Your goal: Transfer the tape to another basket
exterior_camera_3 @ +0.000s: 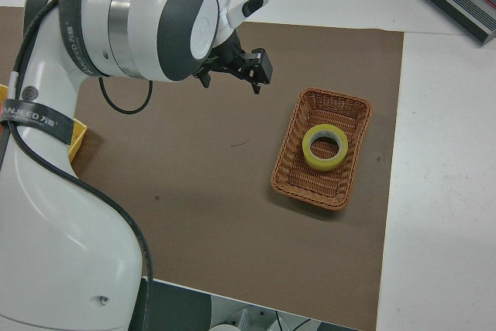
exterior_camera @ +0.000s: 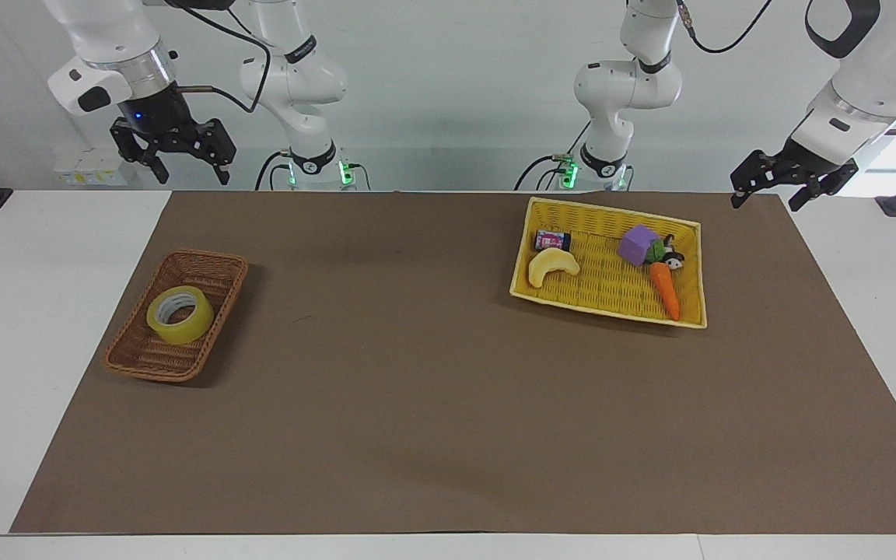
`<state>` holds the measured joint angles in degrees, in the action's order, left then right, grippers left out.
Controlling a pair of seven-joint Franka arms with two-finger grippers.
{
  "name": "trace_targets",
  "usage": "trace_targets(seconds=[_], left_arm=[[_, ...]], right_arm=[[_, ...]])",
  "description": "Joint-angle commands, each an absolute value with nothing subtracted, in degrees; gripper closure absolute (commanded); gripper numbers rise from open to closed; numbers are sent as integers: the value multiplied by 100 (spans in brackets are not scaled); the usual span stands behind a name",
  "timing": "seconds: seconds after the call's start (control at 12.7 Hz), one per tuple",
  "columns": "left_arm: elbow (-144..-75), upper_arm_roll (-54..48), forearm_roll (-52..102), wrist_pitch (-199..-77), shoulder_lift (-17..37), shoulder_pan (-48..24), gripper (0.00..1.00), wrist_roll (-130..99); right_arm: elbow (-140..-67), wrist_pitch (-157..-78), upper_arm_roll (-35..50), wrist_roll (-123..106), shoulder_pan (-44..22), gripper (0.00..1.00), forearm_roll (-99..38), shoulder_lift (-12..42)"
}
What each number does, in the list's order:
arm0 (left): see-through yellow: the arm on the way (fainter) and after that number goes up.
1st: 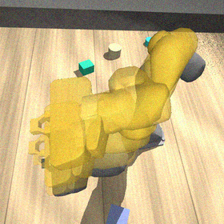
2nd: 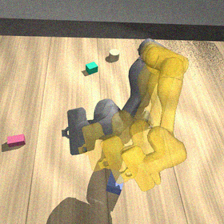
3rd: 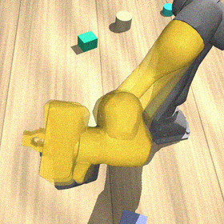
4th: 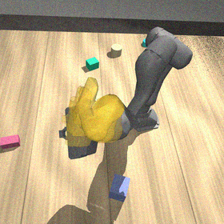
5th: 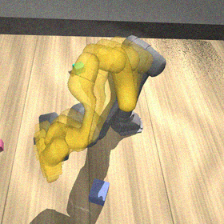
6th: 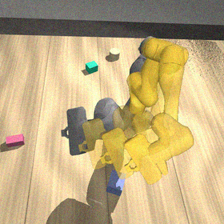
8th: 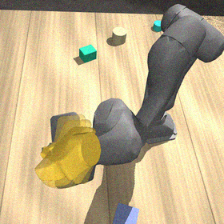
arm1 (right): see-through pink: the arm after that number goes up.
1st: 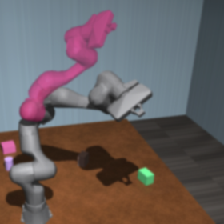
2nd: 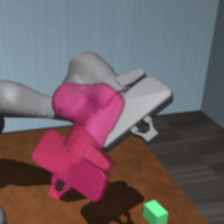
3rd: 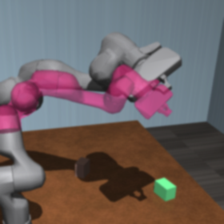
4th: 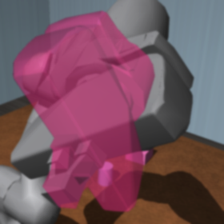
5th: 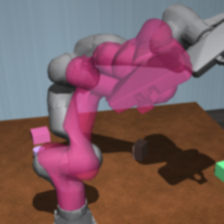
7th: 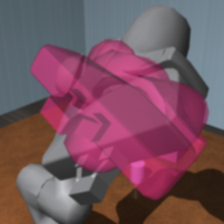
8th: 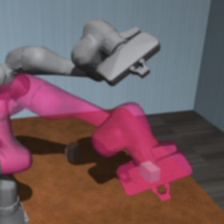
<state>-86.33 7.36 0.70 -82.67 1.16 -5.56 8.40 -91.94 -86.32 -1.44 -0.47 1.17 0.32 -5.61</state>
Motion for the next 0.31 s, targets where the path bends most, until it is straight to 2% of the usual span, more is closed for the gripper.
trace_targets(seconds=[0.0,0.24], left_arm=[[-8692,747,97,-8271,44,-536,0,923],[-8692,747,97,-8262,44,-536,0,932]], right_arm=[[-9220,-8736,-149,-175,220,0,-70,-598],[-9255,-8745,-141,-167,202,0,-9,-606]])
